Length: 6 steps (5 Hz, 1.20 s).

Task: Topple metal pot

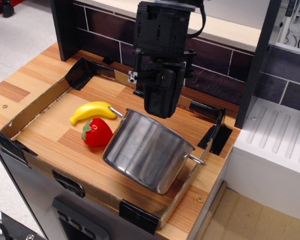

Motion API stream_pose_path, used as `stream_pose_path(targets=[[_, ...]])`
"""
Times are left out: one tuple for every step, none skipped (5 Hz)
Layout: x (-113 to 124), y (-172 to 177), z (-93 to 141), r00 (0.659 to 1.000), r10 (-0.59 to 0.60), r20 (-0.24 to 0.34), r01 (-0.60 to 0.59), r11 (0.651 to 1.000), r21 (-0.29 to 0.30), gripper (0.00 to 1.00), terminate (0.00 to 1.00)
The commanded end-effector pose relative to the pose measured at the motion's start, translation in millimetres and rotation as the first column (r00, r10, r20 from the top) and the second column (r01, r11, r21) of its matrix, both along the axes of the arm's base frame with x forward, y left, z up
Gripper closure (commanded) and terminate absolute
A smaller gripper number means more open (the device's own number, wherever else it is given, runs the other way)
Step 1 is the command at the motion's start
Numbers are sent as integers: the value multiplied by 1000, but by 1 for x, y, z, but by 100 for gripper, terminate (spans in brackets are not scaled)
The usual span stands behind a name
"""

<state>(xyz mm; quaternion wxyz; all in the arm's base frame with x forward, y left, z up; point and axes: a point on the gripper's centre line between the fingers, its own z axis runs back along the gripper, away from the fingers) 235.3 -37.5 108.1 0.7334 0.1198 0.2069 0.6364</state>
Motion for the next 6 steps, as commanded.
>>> stream_pose_path(targets=[[38, 9, -2, 996, 87, 32, -87, 996, 3, 100, 0], [48, 10, -4, 993, 90, 74, -92, 995, 24, 100, 0], [55, 7, 1, 988, 15, 153, -31, 995, 98, 0, 0], [59, 2, 20, 915, -91, 393, 11, 979, 201, 0, 0], [61, 0, 41, 812, -137, 567, 6, 974, 228, 0, 0], [57, -1, 57, 774, -157, 613, 30, 977, 212, 0, 0]])
